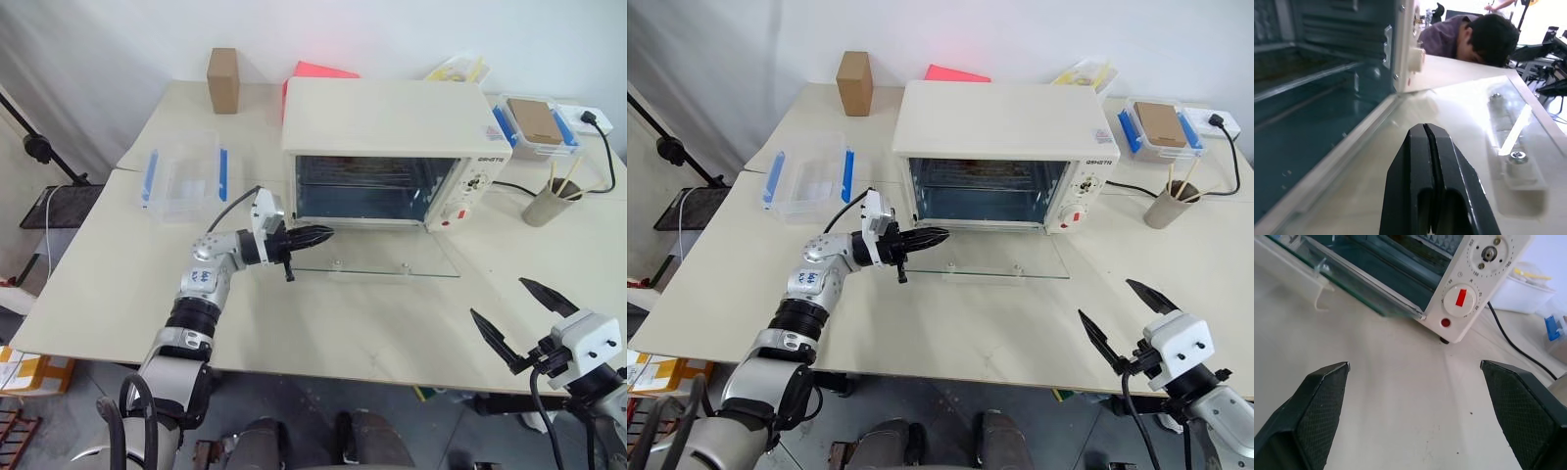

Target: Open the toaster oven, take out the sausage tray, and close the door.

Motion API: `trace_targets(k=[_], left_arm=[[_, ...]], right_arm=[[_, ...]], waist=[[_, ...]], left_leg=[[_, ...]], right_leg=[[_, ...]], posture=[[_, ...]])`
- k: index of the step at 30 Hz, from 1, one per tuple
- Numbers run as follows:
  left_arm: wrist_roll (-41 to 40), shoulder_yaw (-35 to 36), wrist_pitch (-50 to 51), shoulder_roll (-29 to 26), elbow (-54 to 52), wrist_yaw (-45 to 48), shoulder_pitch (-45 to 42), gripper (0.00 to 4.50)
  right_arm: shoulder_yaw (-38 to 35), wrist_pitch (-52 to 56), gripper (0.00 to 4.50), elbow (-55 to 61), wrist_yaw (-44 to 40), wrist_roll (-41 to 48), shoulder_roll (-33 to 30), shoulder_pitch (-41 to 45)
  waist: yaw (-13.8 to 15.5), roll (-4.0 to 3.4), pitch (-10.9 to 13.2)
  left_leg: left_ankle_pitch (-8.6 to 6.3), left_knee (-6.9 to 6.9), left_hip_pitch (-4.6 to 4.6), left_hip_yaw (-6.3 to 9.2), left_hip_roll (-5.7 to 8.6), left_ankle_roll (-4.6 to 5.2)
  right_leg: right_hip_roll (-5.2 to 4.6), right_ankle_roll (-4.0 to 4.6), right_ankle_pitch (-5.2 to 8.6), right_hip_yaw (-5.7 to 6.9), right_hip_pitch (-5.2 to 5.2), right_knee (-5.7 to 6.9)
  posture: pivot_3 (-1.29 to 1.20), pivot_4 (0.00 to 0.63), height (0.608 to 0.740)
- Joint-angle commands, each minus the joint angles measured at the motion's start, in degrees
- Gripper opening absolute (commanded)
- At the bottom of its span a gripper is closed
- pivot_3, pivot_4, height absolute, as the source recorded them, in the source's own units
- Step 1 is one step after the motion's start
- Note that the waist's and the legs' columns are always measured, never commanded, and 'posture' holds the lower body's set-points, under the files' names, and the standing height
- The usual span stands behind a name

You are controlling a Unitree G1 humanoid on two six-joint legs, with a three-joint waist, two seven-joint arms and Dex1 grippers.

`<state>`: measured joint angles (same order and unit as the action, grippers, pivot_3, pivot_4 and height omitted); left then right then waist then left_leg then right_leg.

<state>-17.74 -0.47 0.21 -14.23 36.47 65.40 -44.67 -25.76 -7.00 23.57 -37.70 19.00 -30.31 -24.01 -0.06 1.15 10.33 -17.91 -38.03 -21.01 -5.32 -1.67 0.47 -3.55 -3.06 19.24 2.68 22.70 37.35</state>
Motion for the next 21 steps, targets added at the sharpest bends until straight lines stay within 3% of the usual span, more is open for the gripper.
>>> trace_targets(k=[1, 5, 18, 21], left_arm=[[0.5, -1.2, 0.9, -0.1, -1.9, 0.8, 2.0, 0.01], [1.4, -2.7, 2.4, -2.8, -9.0, 0.9, 8.4, 0.01], [0.0, -0.7, 5.1, -6.8, -13.8, -0.1, 10.4, 0.01], [-3.5, 2.0, 8.1, -7.0, -17.7, -1.4, 12.7, 0.01]], right_arm=[[-2.6, -1.0, 4.50, 3.6, 0.6, 1.1, -0.3, -0.2], [3.1, 4.8, 4.50, 6.8, -0.1, 3.0, -4.5, 10.1], [10.3, 7.2, 4.50, 0.4, -2.3, -0.1, -6.1, 22.2], [15.4, 15.1, 4.50, 0.3, 4.5, -7.3, -5.5, 28.5]], waist=[[0.0, -0.01, 0.0], [-1.4, -0.07, 0.0], [-0.1, 0.01, 0.0], [-0.7, 0.00, 0.0]], left_leg=[[0.00, 0.00, 0.00, 0.00, 0.00, 0.00], [-0.01, 0.01, 0.10, -0.11, -0.01, 0.00], [-0.01, -0.04, -0.08, 0.12, 0.02, 0.04], [0.00, -0.02, -0.05, 0.11, -0.03, 0.04]], right_leg=[[0.00, 0.00, 0.00, 0.00, 0.00, 0.00], [0.01, 0.00, 0.00, -0.14, -0.01, 0.06], [-0.05, 0.03, 0.01, 0.05, 0.01, 0.01], [0.00, 0.04, 0.02, 0.05, 0.03, 0.05]], posture=[[0.00, 0.150, 0.740], [0.00, 0.150, 0.740], [0.00, 0.150, 0.740], [0.00, 0.150, 0.740]])
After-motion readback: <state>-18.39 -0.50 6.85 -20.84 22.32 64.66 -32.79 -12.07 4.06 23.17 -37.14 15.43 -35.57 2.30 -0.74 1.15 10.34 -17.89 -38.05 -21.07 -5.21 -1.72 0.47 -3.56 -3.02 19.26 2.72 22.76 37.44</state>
